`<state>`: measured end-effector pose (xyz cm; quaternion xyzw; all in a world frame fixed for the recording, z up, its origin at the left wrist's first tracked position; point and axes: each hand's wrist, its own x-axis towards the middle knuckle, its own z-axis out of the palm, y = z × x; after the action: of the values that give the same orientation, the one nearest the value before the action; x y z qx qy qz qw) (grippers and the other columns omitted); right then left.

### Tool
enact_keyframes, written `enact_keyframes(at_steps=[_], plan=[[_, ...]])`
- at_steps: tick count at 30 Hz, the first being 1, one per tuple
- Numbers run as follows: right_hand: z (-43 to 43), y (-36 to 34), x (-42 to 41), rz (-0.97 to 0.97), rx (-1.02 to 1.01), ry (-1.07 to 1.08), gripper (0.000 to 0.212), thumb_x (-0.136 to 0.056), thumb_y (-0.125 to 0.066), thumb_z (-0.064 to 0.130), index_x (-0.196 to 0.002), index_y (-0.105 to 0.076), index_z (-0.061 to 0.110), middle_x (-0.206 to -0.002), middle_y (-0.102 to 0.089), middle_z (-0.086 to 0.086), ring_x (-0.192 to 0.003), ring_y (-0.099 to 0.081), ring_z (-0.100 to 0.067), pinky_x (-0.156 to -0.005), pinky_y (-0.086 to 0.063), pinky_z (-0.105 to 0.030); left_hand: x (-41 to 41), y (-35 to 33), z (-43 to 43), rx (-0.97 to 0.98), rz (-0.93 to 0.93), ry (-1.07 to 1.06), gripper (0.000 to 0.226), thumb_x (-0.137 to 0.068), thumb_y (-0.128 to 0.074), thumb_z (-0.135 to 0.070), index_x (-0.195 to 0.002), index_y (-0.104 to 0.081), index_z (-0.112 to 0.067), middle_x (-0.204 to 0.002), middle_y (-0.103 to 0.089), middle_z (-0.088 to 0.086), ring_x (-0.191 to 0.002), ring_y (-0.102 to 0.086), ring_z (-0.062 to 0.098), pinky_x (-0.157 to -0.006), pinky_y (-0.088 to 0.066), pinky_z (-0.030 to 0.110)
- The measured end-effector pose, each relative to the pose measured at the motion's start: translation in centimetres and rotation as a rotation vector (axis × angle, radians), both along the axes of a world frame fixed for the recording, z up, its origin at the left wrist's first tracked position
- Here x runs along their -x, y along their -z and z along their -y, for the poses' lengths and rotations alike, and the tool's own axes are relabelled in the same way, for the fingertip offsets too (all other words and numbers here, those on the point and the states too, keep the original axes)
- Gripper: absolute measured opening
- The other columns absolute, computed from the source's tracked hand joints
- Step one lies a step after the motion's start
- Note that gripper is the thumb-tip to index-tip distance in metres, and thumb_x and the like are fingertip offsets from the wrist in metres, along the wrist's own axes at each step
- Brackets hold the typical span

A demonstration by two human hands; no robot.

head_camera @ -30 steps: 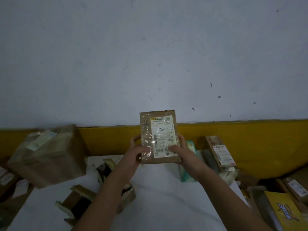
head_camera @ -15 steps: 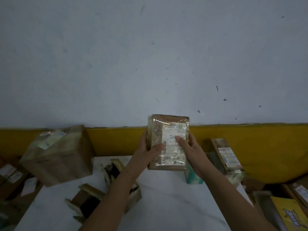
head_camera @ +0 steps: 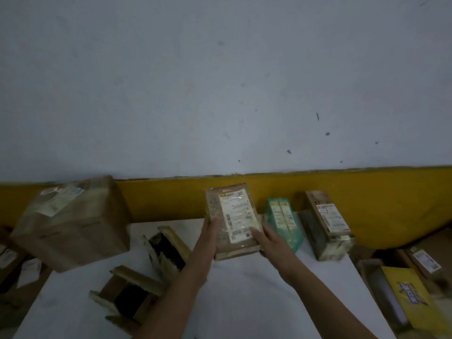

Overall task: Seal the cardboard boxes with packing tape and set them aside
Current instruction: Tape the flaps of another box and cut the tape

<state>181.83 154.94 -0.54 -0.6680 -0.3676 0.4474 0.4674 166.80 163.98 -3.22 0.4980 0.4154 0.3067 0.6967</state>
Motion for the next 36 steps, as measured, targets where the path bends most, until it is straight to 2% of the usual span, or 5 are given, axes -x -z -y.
enact_keyframes(at_steps=[3,8,15,30,36], plan=[[0.0,2.5,0.2,0.065,0.016,0.084,0.018,-0.104,-0.042,0.029,-0.119,-0.050,0.034,-0.101,-0.060,0.021,-0.092,-0.056,0.006,-0.066,-0.042,-0.001,-0.8,3.4,-0.9,0.043,-0.227,0.040,0.069,-0.079,-0.041,-0.084,-0.139,-0.038,-0.050,-0.133,-0.060,-0.007,-0.109,-0.065,0.016,-0.093,-0.055,0.042],[-1.7,7.2,-1.6,0.137,0.108,0.182,0.012,-0.105,-0.037,0.026,-0.115,-0.045,0.027,-0.108,-0.057,0.000,-0.089,-0.054,-0.009,-0.063,-0.041,-0.001,-3.2,7.8,-3.2,0.183,-0.503,0.125,0.085,-0.070,-0.063,-0.069,-0.143,-0.024,-0.054,-0.140,-0.042,-0.001,-0.110,-0.056,0.018,-0.076,-0.058,0.033],[-6.8,13.1,-7.4,0.146,0.181,0.142,0.021,-0.107,-0.031,0.023,-0.123,-0.043,0.025,-0.121,-0.052,0.000,-0.111,-0.047,-0.011,-0.089,-0.032,-0.011,-9.2,13.3,-7.2,0.106,-0.538,0.149,0.062,-0.090,-0.065,-0.036,-0.142,-0.040,-0.013,-0.130,-0.059,0.002,-0.109,-0.061,0.019,-0.089,-0.053,0.034],[-14.0,23.8,-11.3,0.305,0.488,-0.099,0.056,-0.106,-0.034,0.030,-0.156,-0.015,0.014,-0.149,-0.044,-0.010,-0.132,-0.046,-0.030,-0.105,-0.036,-0.031,-12.1,21.3,-11.1,-0.021,-0.609,0.153,0.048,-0.098,-0.056,-0.027,-0.143,-0.042,-0.018,-0.143,-0.049,0.001,-0.131,-0.047,0.020,-0.107,-0.039,0.028],[-14.0,20.8,-9.3,0.636,0.476,0.156,0.035,-0.102,-0.042,0.028,-0.129,-0.050,0.008,-0.124,-0.060,-0.014,-0.114,-0.058,-0.028,-0.097,-0.049,-0.036,-10.2,16.2,-11.0,-0.217,-0.765,0.031,0.052,-0.098,-0.055,-0.023,-0.145,-0.038,-0.008,-0.147,-0.041,0.005,-0.134,-0.042,0.023,-0.105,-0.035,0.024]])
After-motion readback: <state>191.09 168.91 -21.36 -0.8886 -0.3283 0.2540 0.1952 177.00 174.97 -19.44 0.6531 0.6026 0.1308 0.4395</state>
